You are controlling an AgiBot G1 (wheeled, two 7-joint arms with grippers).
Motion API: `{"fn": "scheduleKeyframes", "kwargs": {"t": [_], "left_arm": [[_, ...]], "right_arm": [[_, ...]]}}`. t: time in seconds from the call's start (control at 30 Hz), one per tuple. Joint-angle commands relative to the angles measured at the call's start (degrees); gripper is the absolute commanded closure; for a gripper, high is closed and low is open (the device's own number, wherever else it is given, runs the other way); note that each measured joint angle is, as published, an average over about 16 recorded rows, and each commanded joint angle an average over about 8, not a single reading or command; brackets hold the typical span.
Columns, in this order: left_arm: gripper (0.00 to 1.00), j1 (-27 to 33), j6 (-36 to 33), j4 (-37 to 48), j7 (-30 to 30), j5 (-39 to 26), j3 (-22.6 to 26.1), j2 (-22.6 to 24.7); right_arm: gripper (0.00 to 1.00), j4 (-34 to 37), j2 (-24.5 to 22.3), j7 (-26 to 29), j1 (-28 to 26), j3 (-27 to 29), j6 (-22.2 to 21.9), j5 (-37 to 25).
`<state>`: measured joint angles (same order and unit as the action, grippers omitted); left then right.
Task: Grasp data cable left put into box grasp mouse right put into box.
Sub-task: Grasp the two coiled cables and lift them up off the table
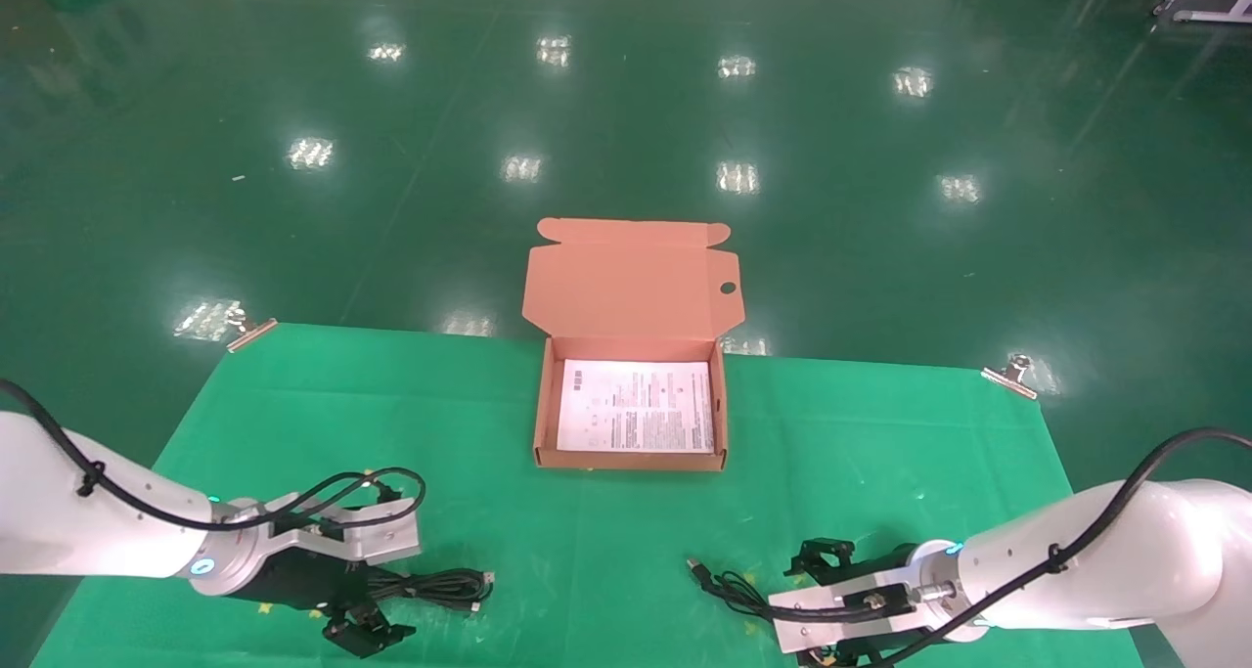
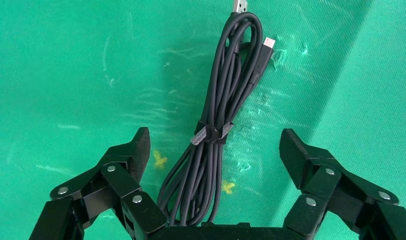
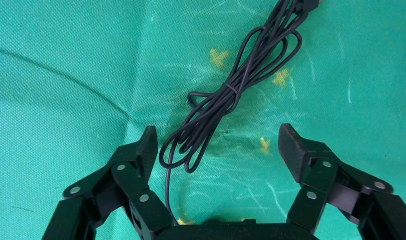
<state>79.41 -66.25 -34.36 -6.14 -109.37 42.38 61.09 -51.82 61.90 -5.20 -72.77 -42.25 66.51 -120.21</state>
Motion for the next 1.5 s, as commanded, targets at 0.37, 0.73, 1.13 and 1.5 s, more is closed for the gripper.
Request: {"fn": "scheduleKeyframes", "kwargs": {"t": [0.37, 0.73, 1.13, 1.5], "left_arm": [[1.0, -0.05, -0.35, -0.91, -0.24, -0.04, 0.02, -0.2], [1.0, -0.09, -0.45, -1.22, -0.3, -0.09, 0.02, -0.25], [1.0, 0.02, -0.52, -1.61, -0.06, -0.06, -0.01, -0.4], [1.0, 2.77, -1.99, -13.12, 1.78, 0.91, -1.67, -5.7]], "right_arm": [[1.0, -0.5, -0.24, 0.03, 0.14, 0.04, 0.15, 0.13], [1.0, -0.68, -0.3, 0.07, 0.18, 0.08, 0.19, 0.17], [1.0, -0.89, -0.96, 0.46, -0.05, 0.64, 0.5, 0.93], [1.0, -6.53, -8.27, 6.58, -4.39, 6.64, 0.8, 5.17]]}}
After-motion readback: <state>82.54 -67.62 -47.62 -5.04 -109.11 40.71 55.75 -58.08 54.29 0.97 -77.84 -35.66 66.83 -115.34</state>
